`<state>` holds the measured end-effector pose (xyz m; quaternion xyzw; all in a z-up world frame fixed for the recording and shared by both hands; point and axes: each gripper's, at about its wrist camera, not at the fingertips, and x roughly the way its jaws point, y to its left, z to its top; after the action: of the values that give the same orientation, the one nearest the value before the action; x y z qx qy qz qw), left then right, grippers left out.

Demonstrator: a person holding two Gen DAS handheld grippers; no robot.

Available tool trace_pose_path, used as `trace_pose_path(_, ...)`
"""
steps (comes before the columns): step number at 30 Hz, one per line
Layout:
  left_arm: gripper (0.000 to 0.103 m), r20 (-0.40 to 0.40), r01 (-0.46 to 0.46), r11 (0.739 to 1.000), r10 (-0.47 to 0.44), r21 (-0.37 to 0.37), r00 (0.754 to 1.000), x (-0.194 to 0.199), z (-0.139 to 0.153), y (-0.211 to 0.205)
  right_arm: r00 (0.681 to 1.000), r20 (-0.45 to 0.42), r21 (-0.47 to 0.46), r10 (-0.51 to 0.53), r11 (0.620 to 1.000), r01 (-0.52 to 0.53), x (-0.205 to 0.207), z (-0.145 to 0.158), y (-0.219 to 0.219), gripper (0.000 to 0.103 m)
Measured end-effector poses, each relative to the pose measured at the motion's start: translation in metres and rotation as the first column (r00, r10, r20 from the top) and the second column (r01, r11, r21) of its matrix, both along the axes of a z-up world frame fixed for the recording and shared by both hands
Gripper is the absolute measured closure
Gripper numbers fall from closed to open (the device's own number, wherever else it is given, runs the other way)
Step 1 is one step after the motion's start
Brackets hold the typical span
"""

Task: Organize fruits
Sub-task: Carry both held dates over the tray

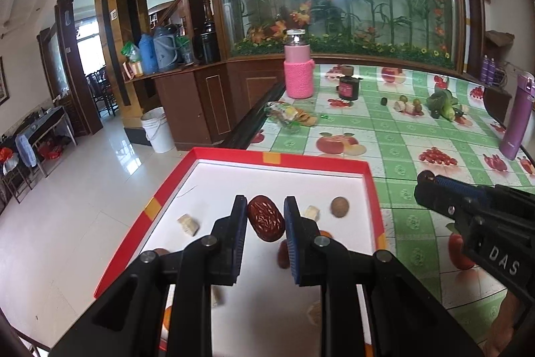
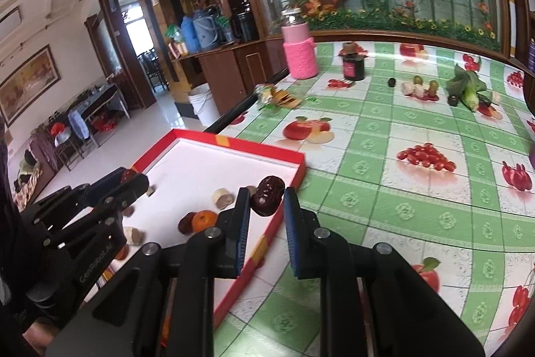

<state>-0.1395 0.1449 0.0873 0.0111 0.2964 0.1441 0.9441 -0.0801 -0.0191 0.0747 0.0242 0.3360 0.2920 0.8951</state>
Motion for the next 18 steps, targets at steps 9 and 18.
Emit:
trace_pose_path(9, 0.082, -0.023, -0.055, 0.998, 0.055, -0.001, 0.998, -0.011, -0.011, 0.026, 0.994, -0.057, -0.021, 0.092, 0.995, -0.093, -0.012, -0.019, 0.031, 0.081)
trace_pose_path(18, 0.082, -0.028, -0.104, 0.995, 0.104, -0.006, 0.994, -0.029, -0.016, 0.052, 0.992, -0.052, -0.047, 0.116, 0.992, -0.119, -0.023, -0.025, 0.041, 0.081)
